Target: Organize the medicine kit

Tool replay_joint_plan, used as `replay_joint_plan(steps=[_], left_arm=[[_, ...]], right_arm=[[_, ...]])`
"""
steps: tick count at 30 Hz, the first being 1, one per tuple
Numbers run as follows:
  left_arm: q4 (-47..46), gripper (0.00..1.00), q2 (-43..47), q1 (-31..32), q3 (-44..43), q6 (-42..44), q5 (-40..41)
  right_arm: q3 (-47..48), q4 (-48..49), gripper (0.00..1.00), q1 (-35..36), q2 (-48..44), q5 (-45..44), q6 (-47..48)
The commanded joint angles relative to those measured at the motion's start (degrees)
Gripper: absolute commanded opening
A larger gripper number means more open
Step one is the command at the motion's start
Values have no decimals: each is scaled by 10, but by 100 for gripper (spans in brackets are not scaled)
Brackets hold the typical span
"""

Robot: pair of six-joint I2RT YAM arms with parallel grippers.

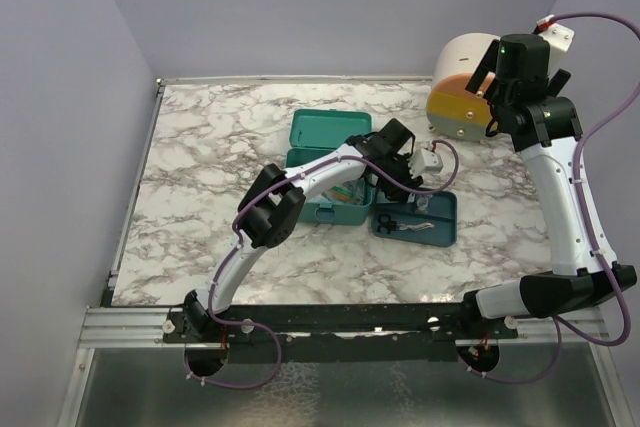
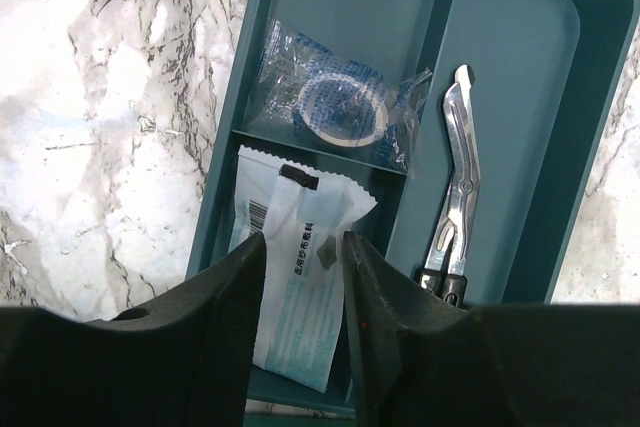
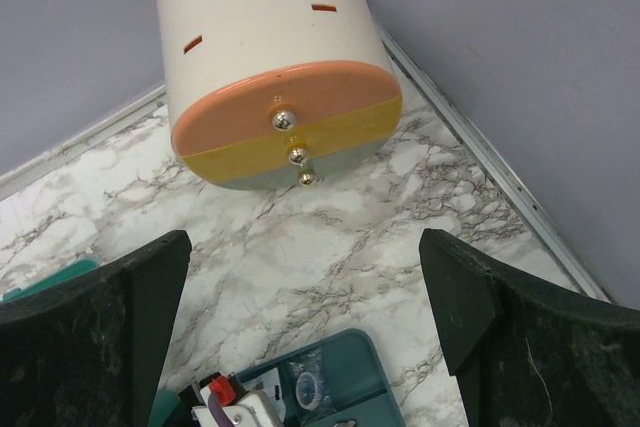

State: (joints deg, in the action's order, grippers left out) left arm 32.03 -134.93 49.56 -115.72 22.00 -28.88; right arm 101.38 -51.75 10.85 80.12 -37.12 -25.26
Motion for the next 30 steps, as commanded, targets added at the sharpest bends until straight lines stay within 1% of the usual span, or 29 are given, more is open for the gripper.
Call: replay_joint_plan(steps=[1, 8, 10, 17, 19, 24, 30], left_arm=[[12, 40, 21, -2, -12, 2, -13], [23, 41, 34, -2, -25, -1, -18], [25, 44, 39, -2, -31, -3, -26], [43, 45, 46, -2, -61, -14, -56], [53, 42, 52, -1, -56, -2, -74], [64, 26, 67, -1, -17, 28, -104], [80, 26, 62, 0, 12, 69, -118]], right_arm=[[-2, 20, 100, -3, -15, 12, -3], [-4, 22, 100, -3, -13, 16, -6], [-4, 23, 100, -3, -12, 18, -6], [-5, 27, 100, -3, -10, 22, -7], [-5, 28, 100, -3, -11, 21, -7], [-7, 27, 100, -3, -13, 22, -8], [-11, 21, 100, -3, -21, 18, -11]])
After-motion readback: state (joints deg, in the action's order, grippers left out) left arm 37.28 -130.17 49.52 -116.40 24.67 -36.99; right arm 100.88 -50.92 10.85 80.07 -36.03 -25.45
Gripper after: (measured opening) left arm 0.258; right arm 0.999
